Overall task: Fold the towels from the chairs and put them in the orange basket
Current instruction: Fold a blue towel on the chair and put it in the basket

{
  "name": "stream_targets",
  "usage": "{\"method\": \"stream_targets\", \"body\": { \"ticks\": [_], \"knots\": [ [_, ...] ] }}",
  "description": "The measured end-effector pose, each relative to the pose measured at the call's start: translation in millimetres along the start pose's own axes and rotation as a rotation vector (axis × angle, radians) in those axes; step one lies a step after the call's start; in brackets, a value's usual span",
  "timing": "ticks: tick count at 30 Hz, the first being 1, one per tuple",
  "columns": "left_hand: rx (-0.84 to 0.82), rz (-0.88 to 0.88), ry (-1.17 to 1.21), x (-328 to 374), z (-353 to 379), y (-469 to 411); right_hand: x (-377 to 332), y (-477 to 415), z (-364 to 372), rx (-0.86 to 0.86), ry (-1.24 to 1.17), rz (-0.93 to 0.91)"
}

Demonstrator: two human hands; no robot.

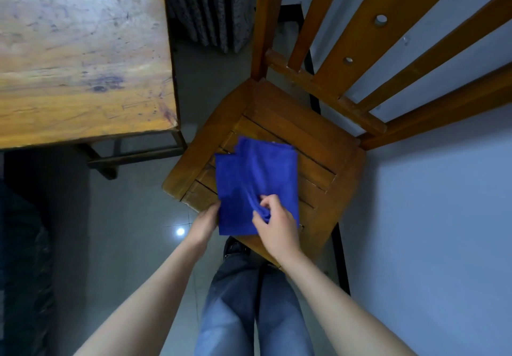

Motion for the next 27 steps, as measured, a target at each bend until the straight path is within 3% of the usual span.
{"method": "stream_targets", "body": {
  "ticks": [4, 11, 15, 19, 21, 23, 25, 27],
  "knots": [
    [-0.024, -0.050, 0.069, -6.7, -1.7, 0.0, 3.4, -5.4, 27.5, -0.101, 0.027, 0.058],
    [-0.059, -0.070, 0.118, -10.6, -1.6, -2.0, -12.2, 2.1, 36.1, -0.121, -0.010, -0.071],
    [-0.056, -0.055, 0.159, -9.9, -1.6, -0.8, -4.4, -2.3, 62.9, -0.309, 0.252, -0.059],
    [-0.020, 0.026, 0.136, -4.3, -2.1, 2.1, 6.6, -12.4, 48.7, -0.178, 0.532, -0.155],
    [0.042, 0.153, -0.052, 0.7, -8.8, -0.8, 14.2, -16.9, 40.6, -0.089, 0.695, -0.233],
    [0.043, 0.307, -0.600, 7.5, -8.1, -2.8, 25.3, -21.6, 38.3, -0.075, 0.819, -0.284],
    [0.031, 0.575, -1.130, 20.5, 10.2, 3.9, 37.2, -29.9, 37.8, -0.069, 0.936, -0.312],
    [-0.066, 0.753, -1.367, 21.1, 33.5, 8.9, 47.4, -37.8, 35.9, -0.049, 1.007, -0.323]
  ]
}}
Point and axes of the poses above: each hand's wrist, its own y-axis away from the middle knuckle, its own z-axis out of the palm, x = y × z, the point moved 9 cm from there along -y, towards the middle knuckle, and after that the axes turned 11 degrees about z, right-handed, at the moved point
